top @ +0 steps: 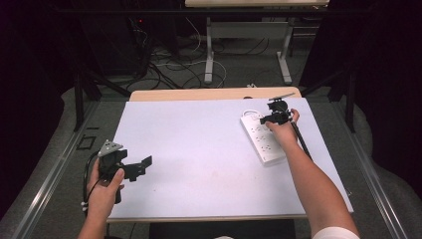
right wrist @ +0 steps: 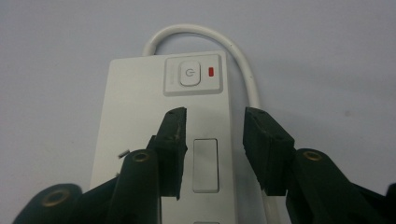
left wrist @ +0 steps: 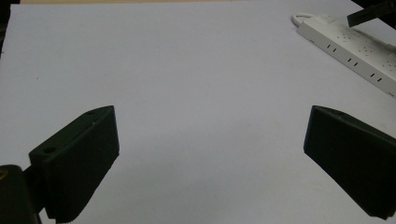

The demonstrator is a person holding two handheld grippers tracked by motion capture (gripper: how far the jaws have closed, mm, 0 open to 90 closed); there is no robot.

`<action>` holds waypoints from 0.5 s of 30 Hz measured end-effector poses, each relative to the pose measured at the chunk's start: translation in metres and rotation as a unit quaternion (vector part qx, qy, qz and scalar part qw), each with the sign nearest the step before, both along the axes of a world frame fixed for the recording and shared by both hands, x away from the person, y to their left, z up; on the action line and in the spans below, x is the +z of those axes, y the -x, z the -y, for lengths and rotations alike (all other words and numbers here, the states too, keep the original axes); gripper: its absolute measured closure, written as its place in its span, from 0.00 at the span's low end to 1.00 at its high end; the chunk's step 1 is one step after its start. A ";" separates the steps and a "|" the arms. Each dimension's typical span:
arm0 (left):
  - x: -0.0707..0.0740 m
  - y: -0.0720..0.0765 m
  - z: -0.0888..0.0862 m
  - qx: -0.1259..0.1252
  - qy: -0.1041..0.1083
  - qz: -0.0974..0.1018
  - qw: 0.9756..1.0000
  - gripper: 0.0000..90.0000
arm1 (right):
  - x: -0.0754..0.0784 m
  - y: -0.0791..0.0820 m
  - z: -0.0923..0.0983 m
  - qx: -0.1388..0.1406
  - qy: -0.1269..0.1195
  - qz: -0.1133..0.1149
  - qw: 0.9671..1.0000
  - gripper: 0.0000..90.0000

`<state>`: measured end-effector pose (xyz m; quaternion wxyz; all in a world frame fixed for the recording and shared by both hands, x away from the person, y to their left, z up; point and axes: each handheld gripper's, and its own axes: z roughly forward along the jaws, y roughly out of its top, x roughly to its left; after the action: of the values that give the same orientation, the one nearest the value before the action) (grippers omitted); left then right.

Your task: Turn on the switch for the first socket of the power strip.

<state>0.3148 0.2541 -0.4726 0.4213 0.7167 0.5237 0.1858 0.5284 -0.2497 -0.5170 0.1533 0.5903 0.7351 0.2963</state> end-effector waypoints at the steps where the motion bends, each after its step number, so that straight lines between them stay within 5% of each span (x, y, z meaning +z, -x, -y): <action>1: 0.000 0.000 0.000 0.000 0.001 -0.001 1.000 0.04 | 0.001 0.000 -0.001 -0.003 -0.006 -0.004 1.000 0.66; 15: 0.000 0.000 0.000 0.001 0.001 0.001 1.000 0.04 | 0.004 0.003 -0.002 0.018 0.029 0.007 0.999 0.55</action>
<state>0.3144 0.2542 -0.4723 0.4224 0.7154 0.5244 0.1864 0.5252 -0.2477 -0.5125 0.1703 0.5700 0.7528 0.2819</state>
